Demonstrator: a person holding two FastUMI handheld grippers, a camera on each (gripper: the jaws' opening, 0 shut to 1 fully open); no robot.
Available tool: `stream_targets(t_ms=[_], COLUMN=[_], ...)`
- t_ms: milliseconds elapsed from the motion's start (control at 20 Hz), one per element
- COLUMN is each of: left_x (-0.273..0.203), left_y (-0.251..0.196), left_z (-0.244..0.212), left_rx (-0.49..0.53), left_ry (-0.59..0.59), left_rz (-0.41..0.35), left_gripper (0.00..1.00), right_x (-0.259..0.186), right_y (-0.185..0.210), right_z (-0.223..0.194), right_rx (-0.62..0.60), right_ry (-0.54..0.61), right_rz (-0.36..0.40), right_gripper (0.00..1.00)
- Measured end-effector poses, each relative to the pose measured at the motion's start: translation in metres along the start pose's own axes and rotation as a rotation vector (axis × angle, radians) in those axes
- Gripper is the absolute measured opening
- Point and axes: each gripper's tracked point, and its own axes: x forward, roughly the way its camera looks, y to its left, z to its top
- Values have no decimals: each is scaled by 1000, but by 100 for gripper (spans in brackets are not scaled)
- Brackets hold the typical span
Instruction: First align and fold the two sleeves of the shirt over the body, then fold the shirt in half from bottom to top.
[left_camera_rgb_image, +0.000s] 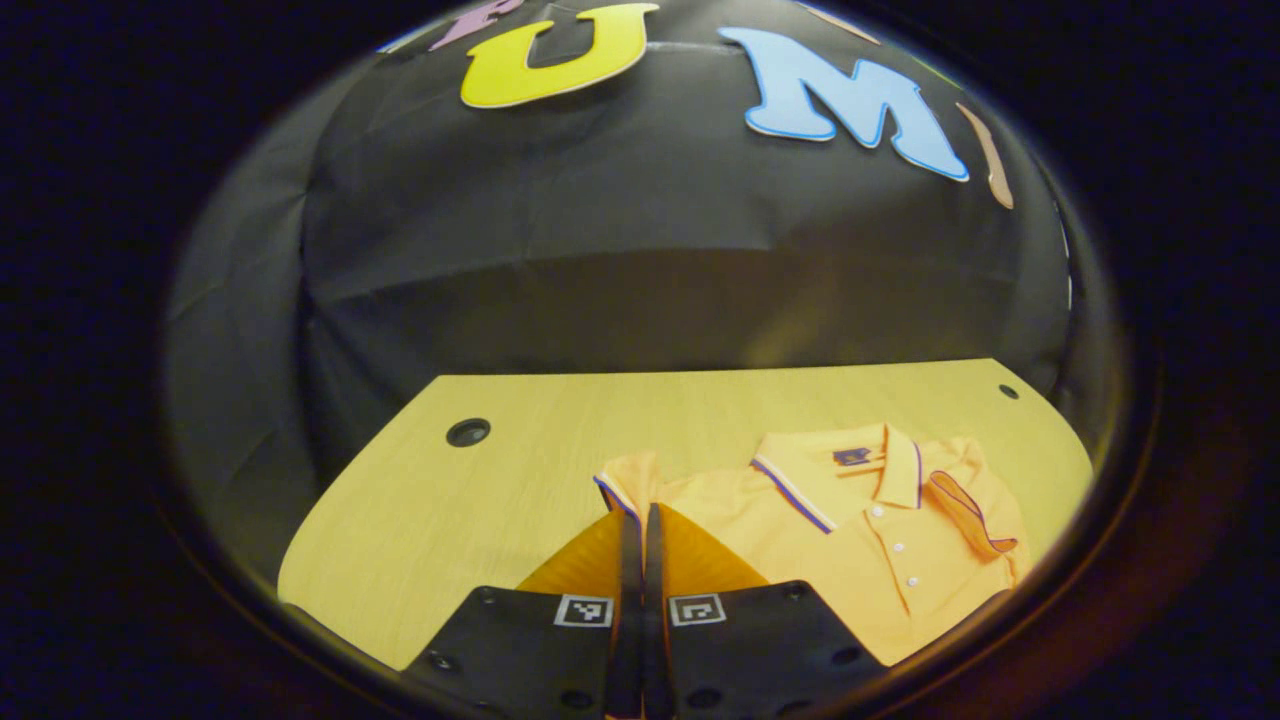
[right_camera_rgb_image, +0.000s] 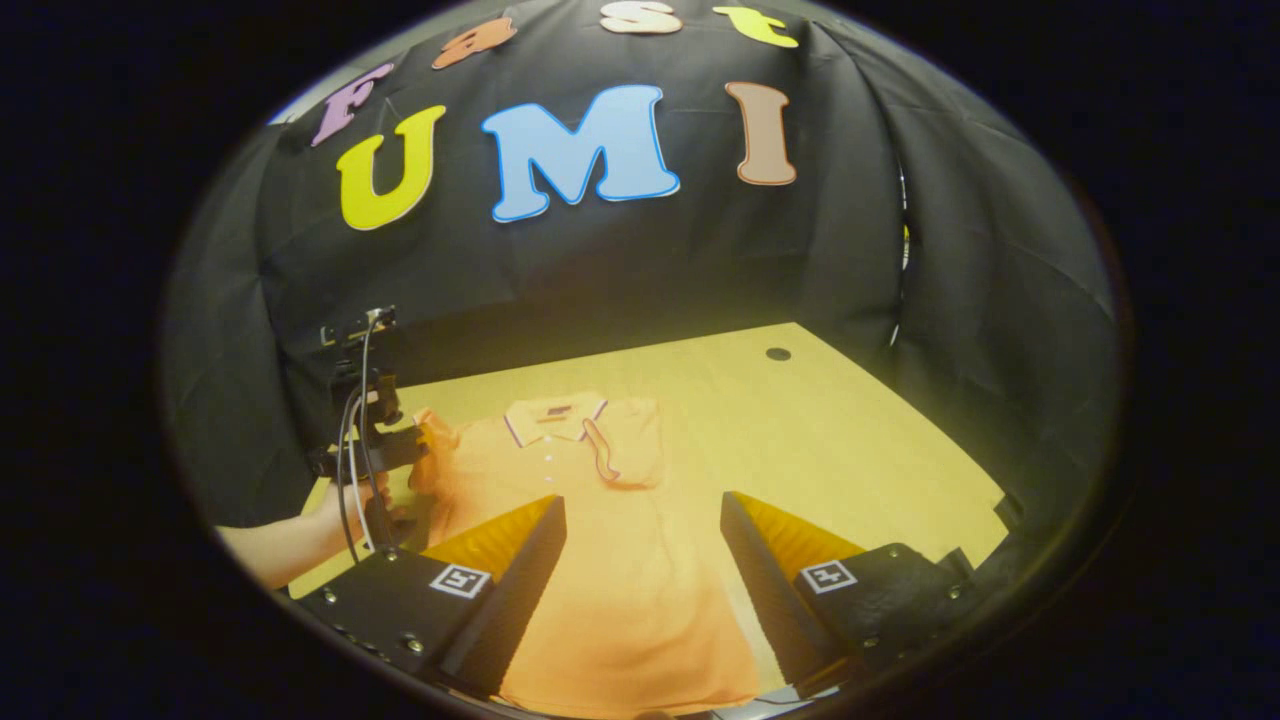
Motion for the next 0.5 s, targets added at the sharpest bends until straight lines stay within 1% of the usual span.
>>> stream_targets(t_ms=[300, 500], left_x=[13, 19], left_y=[-47, -62], left_z=[-15, -22], left_rx=[34, 51], left_ry=[48, 71], left_rz=[-89, -114], left_gripper=[7, 8], right_x=[-2, -3], right_y=[6, 6], right_z=[-7, -10], right_rx=[27, 28], right_ry=[-9, -8], right_rz=[-45, -50], right_gripper=[97, 97])
